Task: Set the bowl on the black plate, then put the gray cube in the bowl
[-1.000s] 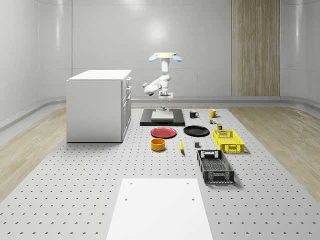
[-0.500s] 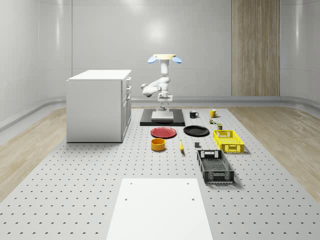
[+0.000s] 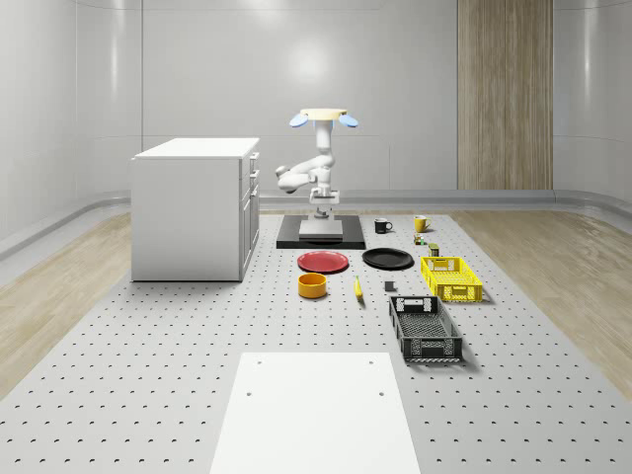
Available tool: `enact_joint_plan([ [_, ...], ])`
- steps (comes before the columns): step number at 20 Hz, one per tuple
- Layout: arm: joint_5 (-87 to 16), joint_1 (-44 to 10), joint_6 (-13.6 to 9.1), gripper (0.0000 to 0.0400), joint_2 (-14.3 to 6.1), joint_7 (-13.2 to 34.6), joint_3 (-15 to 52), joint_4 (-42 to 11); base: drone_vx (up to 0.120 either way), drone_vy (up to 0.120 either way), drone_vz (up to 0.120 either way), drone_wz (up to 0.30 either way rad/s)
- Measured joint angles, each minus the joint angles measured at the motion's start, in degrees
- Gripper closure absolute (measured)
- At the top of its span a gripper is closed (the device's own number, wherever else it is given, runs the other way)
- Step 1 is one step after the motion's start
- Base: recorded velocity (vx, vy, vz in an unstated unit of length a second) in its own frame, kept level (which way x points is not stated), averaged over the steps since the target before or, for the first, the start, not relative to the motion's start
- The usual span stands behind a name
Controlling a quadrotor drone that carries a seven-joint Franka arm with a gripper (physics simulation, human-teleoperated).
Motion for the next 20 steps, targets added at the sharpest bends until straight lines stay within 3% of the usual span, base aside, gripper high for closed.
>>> enact_joint_plan([
  [9,1.27,-0.81,2.24,0.0,-2.45,0.77,0.74,0.17,0.12,0.0,-0.116,0.0],
  [20,2.65,-1.64,4.79,0.0,-5.21,1.54,1.49,0.35,0.12,0.0,0.0,0.0],
])
